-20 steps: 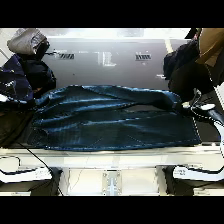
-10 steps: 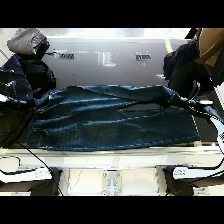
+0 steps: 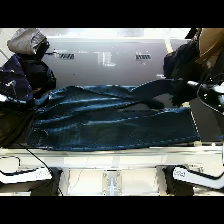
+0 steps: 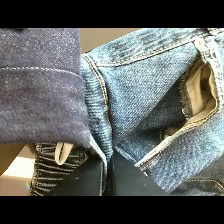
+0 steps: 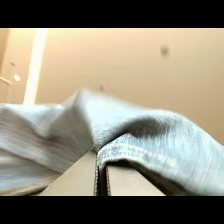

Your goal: Fold the clothes and pants, and hang the long-sleeved shirts on hangers.

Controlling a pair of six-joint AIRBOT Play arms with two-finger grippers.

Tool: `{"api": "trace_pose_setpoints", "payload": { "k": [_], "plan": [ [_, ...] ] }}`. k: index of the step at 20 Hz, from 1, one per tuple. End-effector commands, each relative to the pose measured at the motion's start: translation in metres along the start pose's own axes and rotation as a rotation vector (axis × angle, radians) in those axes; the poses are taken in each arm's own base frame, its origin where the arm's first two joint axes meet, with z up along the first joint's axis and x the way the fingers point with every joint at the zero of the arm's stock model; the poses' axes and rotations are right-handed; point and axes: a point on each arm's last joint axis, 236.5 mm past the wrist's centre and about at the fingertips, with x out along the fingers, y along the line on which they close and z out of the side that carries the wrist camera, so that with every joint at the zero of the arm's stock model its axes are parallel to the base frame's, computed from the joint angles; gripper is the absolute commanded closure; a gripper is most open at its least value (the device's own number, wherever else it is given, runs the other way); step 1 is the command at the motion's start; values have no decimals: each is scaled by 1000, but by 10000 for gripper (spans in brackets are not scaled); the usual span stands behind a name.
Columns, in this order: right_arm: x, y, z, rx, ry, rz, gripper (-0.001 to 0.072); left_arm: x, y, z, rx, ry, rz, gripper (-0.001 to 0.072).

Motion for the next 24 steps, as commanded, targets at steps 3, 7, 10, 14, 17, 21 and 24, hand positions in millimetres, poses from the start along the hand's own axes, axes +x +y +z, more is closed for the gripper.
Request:
{"api": "trace_pose_setpoints", "payload": {
  "k": [3, 7, 10, 14, 17, 21, 24],
  "plan": [
    [-127, 70, 56, -130, -65, -147, 678, -14, -3, 6, 30, -32, 7, 682],
    [-178, 77, 57, -133, -67, -305, 679, -22, -4, 10, 63, -53, 12, 682],
    [-152, 39, 42, -43, 29, -337, 679, -21, -1, 9, 74, -46, 25, 682],
    [-69, -35, -28, 191, 344, -294, 679, -22, 10, 5, 110, -25, 70, 682],
    [-12, -88, -90, 355, 516, -286, 679, -22, 12, 4, 115, -21, 78, 682],
    [50, -145, -118, 494, 452, -321, 678, -22, 12, 4, 116, -21, 79, 682],
    [69, -184, -88, 545, 243, -409, 672, -22, 13, 3, 119, -19, 83, 682]
  ]
}}
